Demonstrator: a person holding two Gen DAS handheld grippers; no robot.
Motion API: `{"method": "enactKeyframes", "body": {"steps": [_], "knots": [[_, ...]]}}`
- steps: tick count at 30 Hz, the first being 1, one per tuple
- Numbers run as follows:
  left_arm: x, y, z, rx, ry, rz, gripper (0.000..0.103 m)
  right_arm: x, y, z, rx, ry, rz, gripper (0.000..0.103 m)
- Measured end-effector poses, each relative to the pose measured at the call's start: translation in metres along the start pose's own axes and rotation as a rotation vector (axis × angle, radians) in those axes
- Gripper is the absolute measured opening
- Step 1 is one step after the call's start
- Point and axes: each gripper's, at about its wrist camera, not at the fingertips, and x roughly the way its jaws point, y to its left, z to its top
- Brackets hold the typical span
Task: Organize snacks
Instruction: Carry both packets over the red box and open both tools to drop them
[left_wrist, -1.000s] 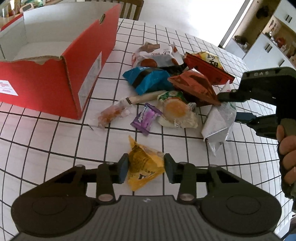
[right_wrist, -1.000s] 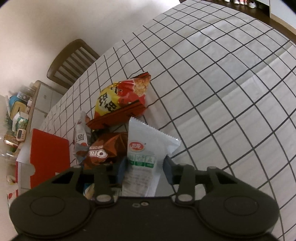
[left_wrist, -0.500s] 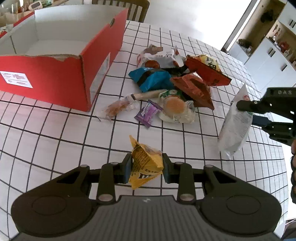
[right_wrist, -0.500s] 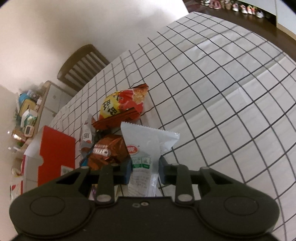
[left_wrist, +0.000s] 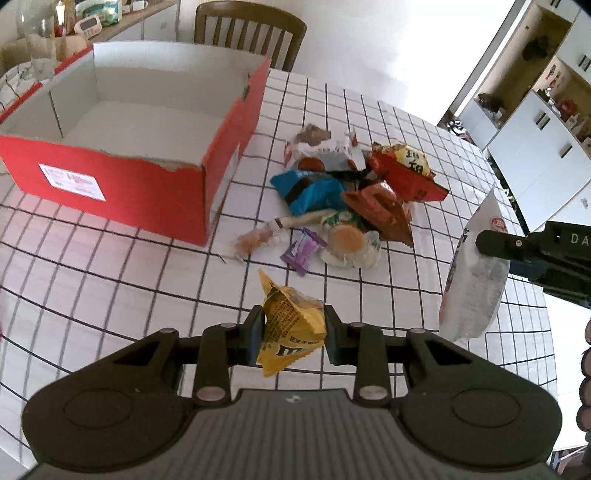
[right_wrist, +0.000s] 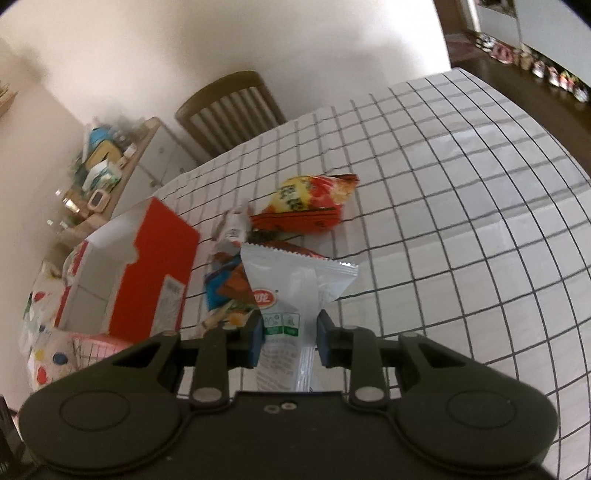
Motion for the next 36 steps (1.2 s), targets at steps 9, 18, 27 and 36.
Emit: {"method": "enactKeyframes", "body": {"steps": [9,18,27,36], "knots": [[-0.035,0.024,0.034,0.024,-0.061,-0.030,0.032,-0.016,0.048,0.005,-0.124,-0.015,0.026,0.028],[-0.058,0.051,0.076,0.082,-0.139,-0.021,0.032,-0.012,0.123,0.017,-0.264,-0.048,0.046,0.028],[-0.065,0.098,0.116,0.121,-0.175,0.031,0.033,0.013,0.201,0.031,-0.351,-0.103,0.051,0.028],[-0.048,0.155,0.149,0.106,-0.151,0.102,0.033,0.052,0.266,0.033,-0.393,-0.131,0.061,0.028]]}}
